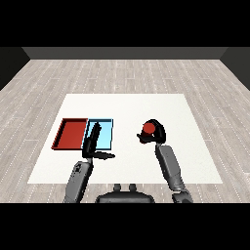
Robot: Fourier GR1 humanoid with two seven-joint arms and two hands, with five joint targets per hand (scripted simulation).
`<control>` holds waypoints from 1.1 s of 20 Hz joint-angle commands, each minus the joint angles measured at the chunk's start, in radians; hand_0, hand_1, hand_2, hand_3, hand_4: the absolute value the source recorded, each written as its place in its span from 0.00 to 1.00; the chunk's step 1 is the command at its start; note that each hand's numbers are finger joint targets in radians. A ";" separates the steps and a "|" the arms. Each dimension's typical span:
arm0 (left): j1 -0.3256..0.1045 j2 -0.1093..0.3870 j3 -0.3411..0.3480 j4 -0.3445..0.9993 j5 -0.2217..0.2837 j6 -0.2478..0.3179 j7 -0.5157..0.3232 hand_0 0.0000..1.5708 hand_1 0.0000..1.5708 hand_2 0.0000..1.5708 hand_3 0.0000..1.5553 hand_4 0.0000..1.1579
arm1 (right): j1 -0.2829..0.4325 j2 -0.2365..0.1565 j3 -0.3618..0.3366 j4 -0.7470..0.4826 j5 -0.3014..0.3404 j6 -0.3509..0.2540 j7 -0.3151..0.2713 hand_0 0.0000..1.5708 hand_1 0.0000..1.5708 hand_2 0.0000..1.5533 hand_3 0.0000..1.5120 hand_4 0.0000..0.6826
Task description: Pick the red can and put it in the red box
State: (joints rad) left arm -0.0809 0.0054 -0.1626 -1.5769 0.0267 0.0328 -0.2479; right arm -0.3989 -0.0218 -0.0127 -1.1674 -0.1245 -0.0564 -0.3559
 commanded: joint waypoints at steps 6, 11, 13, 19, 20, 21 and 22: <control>-0.024 -0.005 -0.158 0.033 0.032 0.109 0.007 0.00 0.00 0.00 0.00 0.00 | -0.007 0.022 0.238 -0.042 -0.069 -0.213 -0.001 0.90 0.90 0.92 0.94 0.96; -0.119 -0.005 -0.215 0.047 0.053 0.164 0.078 0.00 0.00 0.00 0.00 0.00 | 0.020 0.022 0.292 -0.120 -0.066 -0.233 0.009 0.90 0.90 0.91 0.93 0.93; -0.151 -0.005 -0.276 0.057 0.058 0.244 0.081 0.00 0.00 0.00 0.00 0.00 | -0.003 0.022 0.272 -0.171 -0.034 -0.243 0.075 0.89 0.89 0.90 0.92 0.93; -0.188 -0.005 -0.324 0.111 0.075 0.287 0.066 0.00 0.00 0.00 0.00 0.00 | -0.079 0.022 0.409 -0.095 -0.132 -0.343 0.016 0.89 0.89 0.91 0.93 0.90; -0.198 -0.005 -0.362 0.206 0.119 0.324 -0.022 0.00 0.00 0.00 0.00 0.00 | -0.034 0.022 0.393 -0.147 -0.100 -0.303 0.024 0.89 0.89 0.91 0.93 0.90; -0.226 -0.005 -0.224 0.195 0.078 0.198 0.042 0.00 0.00 0.00 0.00 0.00 | -0.006 0.022 0.348 -0.152 -0.090 -0.243 0.006 0.89 0.89 0.92 0.93 0.91; -0.299 -0.005 -0.261 0.220 0.106 0.270 0.073 0.00 0.00 0.00 0.00 0.00 | 0.009 0.022 0.363 -0.139 -0.106 -0.263 0.007 0.89 0.89 0.92 0.93 0.90</control>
State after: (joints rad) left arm -0.2789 0.0002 -0.4325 -1.4229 0.1113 0.2716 -0.2027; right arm -0.4188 -0.0003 0.3476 -1.3130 -0.2194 -0.3369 -0.3258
